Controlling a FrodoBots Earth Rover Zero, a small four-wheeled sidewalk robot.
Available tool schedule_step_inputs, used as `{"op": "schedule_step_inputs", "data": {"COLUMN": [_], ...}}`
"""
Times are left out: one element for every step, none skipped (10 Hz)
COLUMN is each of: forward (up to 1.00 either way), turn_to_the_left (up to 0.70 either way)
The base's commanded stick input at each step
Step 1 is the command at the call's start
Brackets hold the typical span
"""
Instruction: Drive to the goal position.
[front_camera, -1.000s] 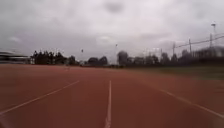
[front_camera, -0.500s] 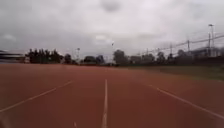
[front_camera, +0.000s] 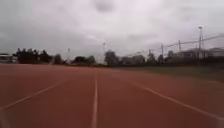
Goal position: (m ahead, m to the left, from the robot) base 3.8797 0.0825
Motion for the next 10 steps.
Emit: {"op": "schedule_step_inputs", "data": {"forward": [0.7, 0.7, 0.7, 0.7, 0.7, 0.7, 0.7, 0.7, 0.7, 0.7], "turn_to_the_left": [0.0, 0.0, 0.0, 0.0, 0.0, 0.0, 0.0, 0.0, 0.0, 0.0]}}
